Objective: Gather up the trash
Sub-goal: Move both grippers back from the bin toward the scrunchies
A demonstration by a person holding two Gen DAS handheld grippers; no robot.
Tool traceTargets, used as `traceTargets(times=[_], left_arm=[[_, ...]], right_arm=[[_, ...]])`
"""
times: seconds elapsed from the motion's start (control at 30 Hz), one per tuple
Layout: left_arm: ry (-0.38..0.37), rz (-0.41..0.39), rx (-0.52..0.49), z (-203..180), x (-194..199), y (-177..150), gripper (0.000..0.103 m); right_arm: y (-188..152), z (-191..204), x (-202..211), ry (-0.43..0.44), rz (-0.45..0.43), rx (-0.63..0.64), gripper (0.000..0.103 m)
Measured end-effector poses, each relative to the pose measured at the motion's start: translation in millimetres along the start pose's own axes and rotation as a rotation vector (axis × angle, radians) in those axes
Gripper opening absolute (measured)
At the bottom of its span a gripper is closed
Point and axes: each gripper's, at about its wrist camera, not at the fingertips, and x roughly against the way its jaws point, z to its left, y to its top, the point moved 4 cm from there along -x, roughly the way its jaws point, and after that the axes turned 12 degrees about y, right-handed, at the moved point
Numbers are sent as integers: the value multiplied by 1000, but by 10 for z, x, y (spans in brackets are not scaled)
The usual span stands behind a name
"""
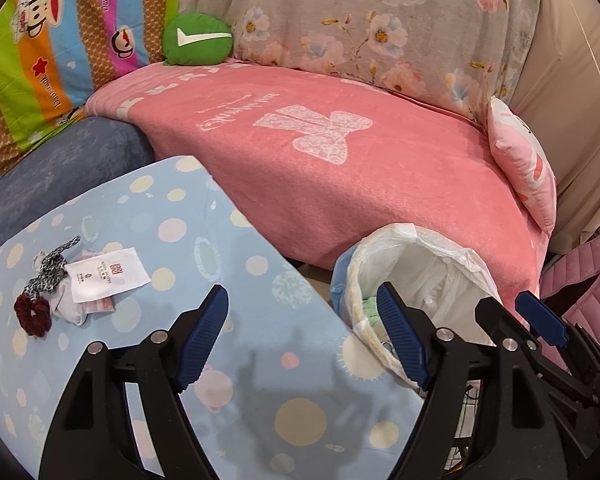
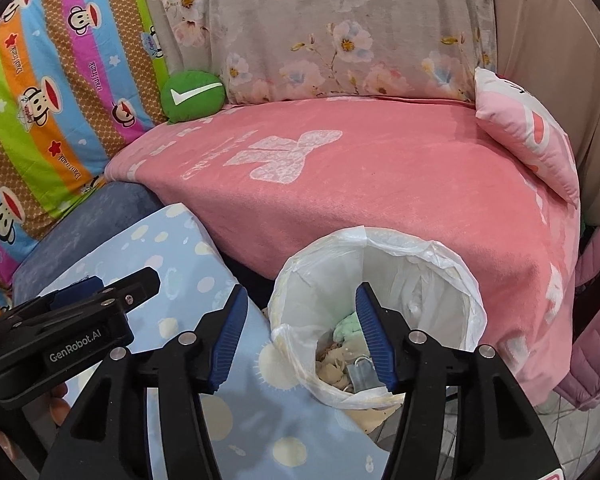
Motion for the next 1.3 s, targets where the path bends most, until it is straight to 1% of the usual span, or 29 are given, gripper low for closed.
traceTargets(times=[0.17, 0.23, 0.3, 0.33, 0.6, 0.7, 0.77, 0.83, 0.87, 1.1, 1.3], left_arm=[[22, 15, 41, 315, -16, -89, 73], [29, 22, 54, 428, -21, -134, 73], [43, 29, 72, 574, -29, -182, 78], [55, 29, 81, 652, -33, -208, 79], [97, 48, 143, 1134, -58, -346, 80], [119, 52, 175, 1319, -67, -394, 85], [136, 56, 185, 1421, -82, -429, 85], [153, 67, 199, 1543, -106, -476, 88], [168, 70, 215, 1623, -116, -506, 91], [230, 111, 295, 2203, -252, -700, 92], [282, 153, 356, 2798, -381, -862, 91]], right_arm=[[-75, 213, -57, 18, 22, 22, 57], [-100, 300, -83, 25, 29, 33, 59], [-134, 398, -114, 36, 38, 42, 60], [-151, 443, -129, 39, 43, 48, 60], [-282, 814, -276, 68, 81, 82, 60], [-329, 945, -329, 80, 92, 93, 60], [-360, 1039, -375, 89, 103, 102, 60], [-402, 1122, -409, 97, 111, 108, 62], [-421, 1165, -430, 101, 114, 110, 63], [-581, 1491, -593, 138, 152, 142, 64], [-703, 1770, -780, 177, 190, 154, 64]])
